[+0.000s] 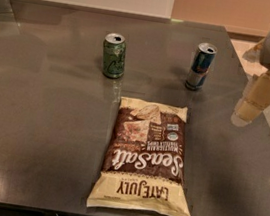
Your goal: Move redbull can near green can
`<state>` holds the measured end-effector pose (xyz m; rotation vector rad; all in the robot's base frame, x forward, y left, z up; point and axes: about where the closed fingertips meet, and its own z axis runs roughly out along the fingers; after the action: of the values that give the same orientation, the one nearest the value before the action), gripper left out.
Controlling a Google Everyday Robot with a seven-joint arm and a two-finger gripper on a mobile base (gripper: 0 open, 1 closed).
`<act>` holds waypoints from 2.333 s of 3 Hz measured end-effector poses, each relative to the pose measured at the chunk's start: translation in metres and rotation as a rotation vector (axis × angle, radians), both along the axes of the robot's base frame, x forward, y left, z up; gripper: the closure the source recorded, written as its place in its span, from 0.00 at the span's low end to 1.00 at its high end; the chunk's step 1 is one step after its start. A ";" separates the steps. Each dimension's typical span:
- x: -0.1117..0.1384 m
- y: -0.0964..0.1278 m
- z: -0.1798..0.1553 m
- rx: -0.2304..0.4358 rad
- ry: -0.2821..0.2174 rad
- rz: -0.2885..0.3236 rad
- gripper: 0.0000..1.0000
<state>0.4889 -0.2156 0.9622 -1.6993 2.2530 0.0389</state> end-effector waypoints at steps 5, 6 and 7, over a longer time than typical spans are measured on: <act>0.164 0.019 -0.037 0.193 -0.025 -0.166 0.00; 0.180 0.024 -0.041 0.218 -0.027 -0.182 0.00; 0.188 0.028 -0.047 0.228 -0.025 -0.189 0.00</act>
Offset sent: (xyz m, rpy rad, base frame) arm 0.1224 0.0161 -0.0282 0.0993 -0.0551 -0.0731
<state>0.6773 -0.1880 0.9156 -1.3593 2.2817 0.2204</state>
